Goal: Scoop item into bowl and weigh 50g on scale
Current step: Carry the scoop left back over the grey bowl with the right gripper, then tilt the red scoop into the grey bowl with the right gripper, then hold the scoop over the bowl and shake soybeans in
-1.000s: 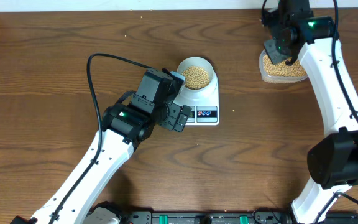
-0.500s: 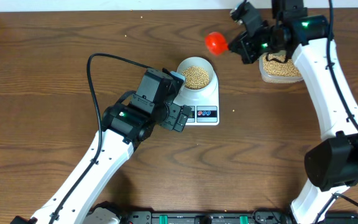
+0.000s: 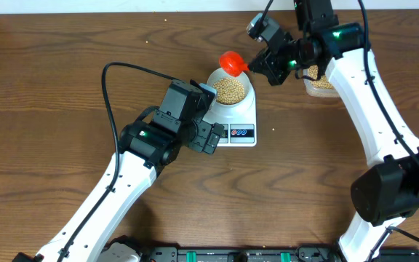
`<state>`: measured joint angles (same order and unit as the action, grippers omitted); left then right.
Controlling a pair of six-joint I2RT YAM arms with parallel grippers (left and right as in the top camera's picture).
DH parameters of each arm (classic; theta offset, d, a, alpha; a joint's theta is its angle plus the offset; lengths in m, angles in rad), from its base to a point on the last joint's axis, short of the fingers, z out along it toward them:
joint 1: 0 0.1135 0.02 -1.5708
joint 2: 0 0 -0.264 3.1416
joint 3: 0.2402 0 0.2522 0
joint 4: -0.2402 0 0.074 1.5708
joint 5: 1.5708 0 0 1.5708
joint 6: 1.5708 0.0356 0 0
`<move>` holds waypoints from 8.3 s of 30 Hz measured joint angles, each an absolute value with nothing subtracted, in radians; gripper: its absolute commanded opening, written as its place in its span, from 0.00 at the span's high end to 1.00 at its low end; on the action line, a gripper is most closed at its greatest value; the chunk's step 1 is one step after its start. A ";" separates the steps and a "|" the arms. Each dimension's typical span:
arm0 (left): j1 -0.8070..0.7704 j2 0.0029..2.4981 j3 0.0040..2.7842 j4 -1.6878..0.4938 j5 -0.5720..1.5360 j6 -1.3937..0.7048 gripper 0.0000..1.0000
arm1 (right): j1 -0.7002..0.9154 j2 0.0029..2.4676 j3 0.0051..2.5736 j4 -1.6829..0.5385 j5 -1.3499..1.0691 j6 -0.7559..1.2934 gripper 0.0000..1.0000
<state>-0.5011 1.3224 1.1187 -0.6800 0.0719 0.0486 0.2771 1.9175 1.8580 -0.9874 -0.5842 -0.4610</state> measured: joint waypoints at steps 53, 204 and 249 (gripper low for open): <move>-0.501 1.322 1.119 -0.680 0.072 0.049 0.02 | 0.281 1.924 1.483 -0.624 -0.550 -0.480 0.99; -0.501 1.322 1.119 -0.680 0.072 0.049 0.02 | 0.192 1.924 1.483 -0.597 -0.884 -0.547 0.99; -0.501 1.322 1.119 -0.680 0.072 0.049 0.02 | 0.216 1.924 1.483 -0.592 -0.791 -0.623 0.99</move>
<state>-0.5011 1.3224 1.1187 -0.6800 0.0719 0.0490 0.2165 1.9240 1.4834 -0.5919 -0.7906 -0.6228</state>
